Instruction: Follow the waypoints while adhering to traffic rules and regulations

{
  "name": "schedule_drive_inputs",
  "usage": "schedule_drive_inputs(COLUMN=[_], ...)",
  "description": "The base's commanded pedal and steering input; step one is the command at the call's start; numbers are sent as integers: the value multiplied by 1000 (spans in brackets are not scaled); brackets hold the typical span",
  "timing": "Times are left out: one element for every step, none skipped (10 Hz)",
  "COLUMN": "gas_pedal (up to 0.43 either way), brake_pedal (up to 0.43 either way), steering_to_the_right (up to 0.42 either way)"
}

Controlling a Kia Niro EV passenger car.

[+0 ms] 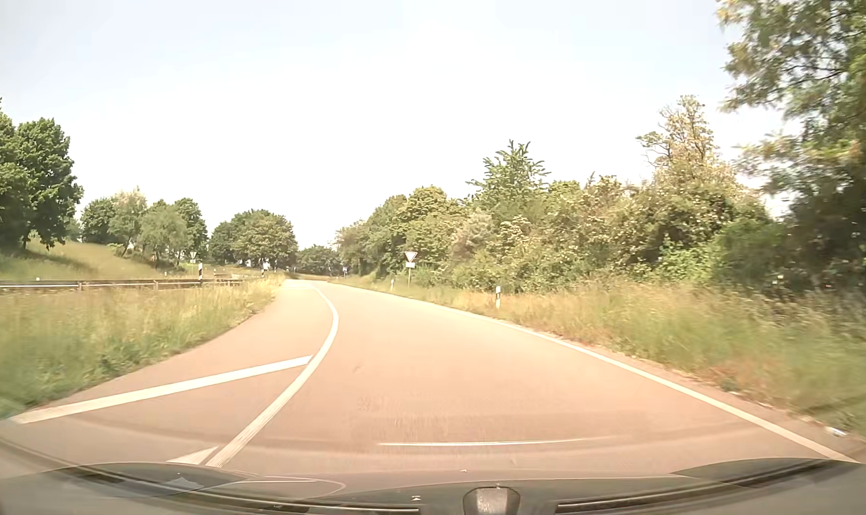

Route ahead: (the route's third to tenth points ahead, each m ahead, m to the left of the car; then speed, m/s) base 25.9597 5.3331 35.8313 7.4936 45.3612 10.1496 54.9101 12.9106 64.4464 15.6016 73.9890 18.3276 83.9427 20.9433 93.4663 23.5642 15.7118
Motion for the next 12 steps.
schedule_drive_inputs(gas_pedal=[169,177,177,177,177,177,177,177,177,177,177,177], brake_pedal=[0,0,0,0,0,0,0,0,0,0,0,0], steering_to_the_right=[-50,-50,-50,-50,-49,-49,-48,-46,-44,-41,-39,-36])
